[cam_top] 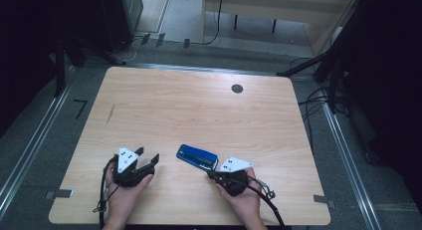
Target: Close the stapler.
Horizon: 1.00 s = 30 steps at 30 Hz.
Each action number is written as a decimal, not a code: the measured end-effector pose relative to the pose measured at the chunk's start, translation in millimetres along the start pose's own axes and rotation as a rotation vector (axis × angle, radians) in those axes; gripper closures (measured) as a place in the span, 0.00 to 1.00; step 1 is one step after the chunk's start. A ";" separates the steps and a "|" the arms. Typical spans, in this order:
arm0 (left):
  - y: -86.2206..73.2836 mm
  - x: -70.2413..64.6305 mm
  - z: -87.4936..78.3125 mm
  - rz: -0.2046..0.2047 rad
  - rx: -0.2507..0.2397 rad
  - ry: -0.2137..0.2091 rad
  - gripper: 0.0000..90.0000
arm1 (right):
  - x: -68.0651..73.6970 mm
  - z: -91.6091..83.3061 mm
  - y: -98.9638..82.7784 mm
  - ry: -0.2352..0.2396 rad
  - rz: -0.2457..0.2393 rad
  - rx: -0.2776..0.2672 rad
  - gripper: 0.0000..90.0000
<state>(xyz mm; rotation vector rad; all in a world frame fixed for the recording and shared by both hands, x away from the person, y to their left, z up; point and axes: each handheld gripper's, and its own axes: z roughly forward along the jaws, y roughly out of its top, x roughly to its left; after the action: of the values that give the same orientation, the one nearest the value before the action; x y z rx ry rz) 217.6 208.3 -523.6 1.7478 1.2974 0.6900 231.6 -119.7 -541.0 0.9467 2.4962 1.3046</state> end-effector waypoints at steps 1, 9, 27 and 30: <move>-0.9 5.4 -2.6 -0.010 0.001 0.006 0.34 | -0.5 1.0 -0.6 0.002 0.001 0.004 1.00; -8.8 44.5 -32.5 -0.033 0.011 -0.004 0.14 | -2.1 4.3 -1.7 -0.002 -0.002 0.011 1.00; -33.9 94.2 -68.5 -0.039 0.044 0.102 0.12 | -4.2 5.6 -0.5 -0.008 -0.008 0.013 1.00; -34.1 98.3 -69.4 -0.056 0.041 0.102 0.12 | -5.3 5.9 -0.1 -0.012 -0.007 0.011 1.00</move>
<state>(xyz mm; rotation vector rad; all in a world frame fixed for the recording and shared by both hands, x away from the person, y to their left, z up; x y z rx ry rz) 175.4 326.1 -522.7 1.7213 1.4333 0.7341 238.1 -119.0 -545.3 0.9450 2.4980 1.2800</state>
